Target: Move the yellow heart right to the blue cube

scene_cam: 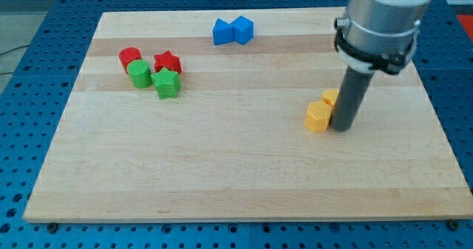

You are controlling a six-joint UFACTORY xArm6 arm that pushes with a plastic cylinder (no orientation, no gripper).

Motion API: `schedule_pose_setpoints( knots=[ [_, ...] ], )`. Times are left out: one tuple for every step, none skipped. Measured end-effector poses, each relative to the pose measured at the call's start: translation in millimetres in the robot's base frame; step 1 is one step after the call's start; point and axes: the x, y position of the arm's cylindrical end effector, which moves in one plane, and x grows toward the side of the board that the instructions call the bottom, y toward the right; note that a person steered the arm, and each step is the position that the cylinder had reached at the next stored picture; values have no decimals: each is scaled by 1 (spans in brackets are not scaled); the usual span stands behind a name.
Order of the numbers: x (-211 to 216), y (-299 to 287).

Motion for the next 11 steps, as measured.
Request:
schedule_pose_setpoints(
  knots=[
    [-51, -19],
    [-110, -46],
    [-102, -12],
    [-73, -18],
    [-83, 42],
    [-100, 63],
    [-138, 28],
    [-197, 4],
    [-206, 37],
    [-226, 36],
    [-255, 13]
  ],
)
